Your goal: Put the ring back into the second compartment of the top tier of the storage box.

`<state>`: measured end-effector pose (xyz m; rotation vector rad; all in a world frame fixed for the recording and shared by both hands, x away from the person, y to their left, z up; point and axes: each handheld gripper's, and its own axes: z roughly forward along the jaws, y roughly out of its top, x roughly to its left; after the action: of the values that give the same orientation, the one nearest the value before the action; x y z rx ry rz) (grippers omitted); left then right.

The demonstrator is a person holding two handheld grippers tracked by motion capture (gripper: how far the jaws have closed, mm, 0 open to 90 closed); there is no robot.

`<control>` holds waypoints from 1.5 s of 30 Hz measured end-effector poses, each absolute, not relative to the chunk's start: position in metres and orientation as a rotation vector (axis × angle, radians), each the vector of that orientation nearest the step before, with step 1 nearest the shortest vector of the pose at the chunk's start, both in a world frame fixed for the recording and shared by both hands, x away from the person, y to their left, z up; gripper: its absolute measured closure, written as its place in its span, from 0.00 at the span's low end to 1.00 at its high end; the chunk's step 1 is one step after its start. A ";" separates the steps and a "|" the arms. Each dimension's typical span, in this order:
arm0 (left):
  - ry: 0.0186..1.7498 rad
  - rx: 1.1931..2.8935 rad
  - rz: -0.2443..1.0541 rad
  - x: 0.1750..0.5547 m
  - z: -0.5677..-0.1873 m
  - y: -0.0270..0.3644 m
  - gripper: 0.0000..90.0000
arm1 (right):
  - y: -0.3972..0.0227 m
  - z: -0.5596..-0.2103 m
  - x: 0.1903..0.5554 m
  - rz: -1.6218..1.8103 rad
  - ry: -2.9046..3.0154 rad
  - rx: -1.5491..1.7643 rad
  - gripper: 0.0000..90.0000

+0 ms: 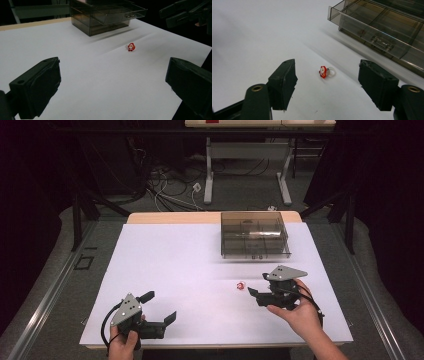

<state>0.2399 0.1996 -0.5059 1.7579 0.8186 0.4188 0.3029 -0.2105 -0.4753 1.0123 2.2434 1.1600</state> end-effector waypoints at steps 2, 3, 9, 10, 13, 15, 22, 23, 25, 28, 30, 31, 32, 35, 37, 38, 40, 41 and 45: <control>0.823 1.754 0.415 0.240 -0.506 0.199 0.00 | -0.210 -0.475 0.304 1.166 2.246 1.021 0.34; 0.823 1.752 0.414 0.240 -0.506 0.199 0.00 | -0.209 -0.475 0.305 1.174 2.246 1.030 0.35; 0.823 1.750 0.410 0.239 -0.506 0.199 0.00 | -0.203 -0.472 0.311 1.159 2.288 1.034 0.37; 0.823 1.751 0.409 0.239 -0.506 0.199 0.00 | -0.202 -0.472 0.312 1.159 2.293 1.030 0.37; 0.821 1.750 0.411 0.239 -0.506 0.199 0.00 | -0.198 -0.472 0.316 1.142 2.318 1.032 0.38; 0.822 1.750 0.411 0.239 -0.506 0.200 0.00 | -0.197 -0.471 0.318 1.133 2.329 1.030 0.39; 0.819 1.752 0.411 0.239 -0.505 0.200 0.00 | -0.191 -0.471 0.327 1.100 2.355 1.023 0.40; 0.819 1.752 0.411 0.239 -0.505 0.200 0.00 | -0.191 -0.471 0.328 1.093 2.363 1.030 0.40; 0.819 1.752 0.410 0.239 -0.505 0.200 0.00 | -0.190 -0.472 0.330 1.081 2.378 1.026 0.40; 0.820 1.752 0.411 0.239 -0.505 0.200 0.00 | -0.187 -0.474 0.332 1.075 2.379 1.027 0.42; 0.820 1.752 0.411 0.239 -0.505 0.200 0.00 | -0.186 -0.476 0.335 1.063 2.393 1.016 0.43; 0.820 1.752 0.410 0.239 -0.505 0.200 0.00 | -0.186 -0.476 0.336 1.057 2.389 1.016 0.45; 0.820 1.752 0.409 0.239 -0.505 0.200 0.00 | -0.185 -0.477 0.337 1.050 2.393 1.016 0.45; 0.820 1.753 0.410 0.239 -0.505 0.200 0.00 | -0.185 -0.479 0.341 1.046 2.393 1.023 0.47; 0.821 1.753 0.410 0.239 -0.505 0.200 0.00 | -0.184 -0.480 0.343 1.042 2.397 1.033 0.47; 0.821 1.752 0.410 0.239 -0.505 0.200 0.00 | -0.184 -0.481 0.344 1.033 2.404 1.035 0.48; 0.817 1.754 0.414 0.239 -0.505 0.201 0.00 | -0.184 -0.483 0.347 1.032 2.406 1.041 0.50; 0.817 1.754 0.414 0.239 -0.505 0.201 0.00 | -0.184 -0.484 0.348 1.031 2.408 1.052 0.50; 0.820 1.753 0.413 0.239 -0.505 0.201 0.00 | -0.184 -0.488 0.352 1.030 2.418 1.053 0.54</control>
<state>0.2395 0.2012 -0.5054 1.7530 0.8198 0.4127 0.3516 -0.1835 -0.4878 1.0528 2.4184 1.0299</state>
